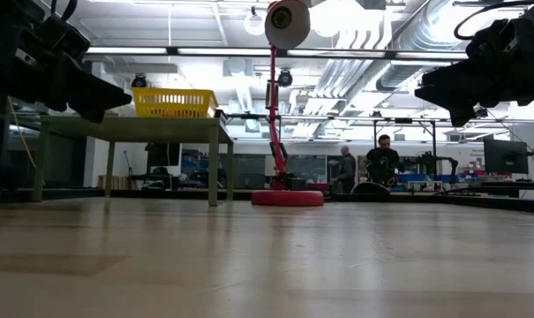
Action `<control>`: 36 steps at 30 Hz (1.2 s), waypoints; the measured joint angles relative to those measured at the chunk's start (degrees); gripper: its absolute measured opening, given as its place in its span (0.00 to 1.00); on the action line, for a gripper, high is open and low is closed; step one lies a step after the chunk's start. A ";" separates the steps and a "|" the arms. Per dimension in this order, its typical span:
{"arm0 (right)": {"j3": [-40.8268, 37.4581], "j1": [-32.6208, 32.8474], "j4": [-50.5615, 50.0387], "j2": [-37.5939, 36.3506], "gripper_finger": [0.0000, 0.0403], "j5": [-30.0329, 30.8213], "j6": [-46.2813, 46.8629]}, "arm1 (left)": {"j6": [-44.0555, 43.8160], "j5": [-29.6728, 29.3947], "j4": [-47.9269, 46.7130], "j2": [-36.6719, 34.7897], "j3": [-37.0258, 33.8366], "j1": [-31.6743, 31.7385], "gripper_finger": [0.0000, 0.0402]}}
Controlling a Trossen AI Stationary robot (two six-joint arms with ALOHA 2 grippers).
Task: Pick & Place Office Desk Supplies
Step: Return to Home Position
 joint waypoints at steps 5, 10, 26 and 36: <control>-0.02 0.01 0.00 0.02 0.39 0.00 0.00 | -0.04 -0.02 0.00 0.00 0.00 0.00 0.25; -0.01 0.01 0.00 0.01 0.39 -0.01 0.00 | -0.15 -0.06 -0.02 0.00 0.00 0.00 0.25; -0.01 0.01 0.00 0.00 0.39 0.00 0.00 | 0.49 -0.11 -0.02 0.00 0.00 0.00 0.25; -0.01 0.00 0.00 0.01 0.39 0.00 -0.01 | -1.75 -0.09 -0.01 0.00 0.00 0.00 0.25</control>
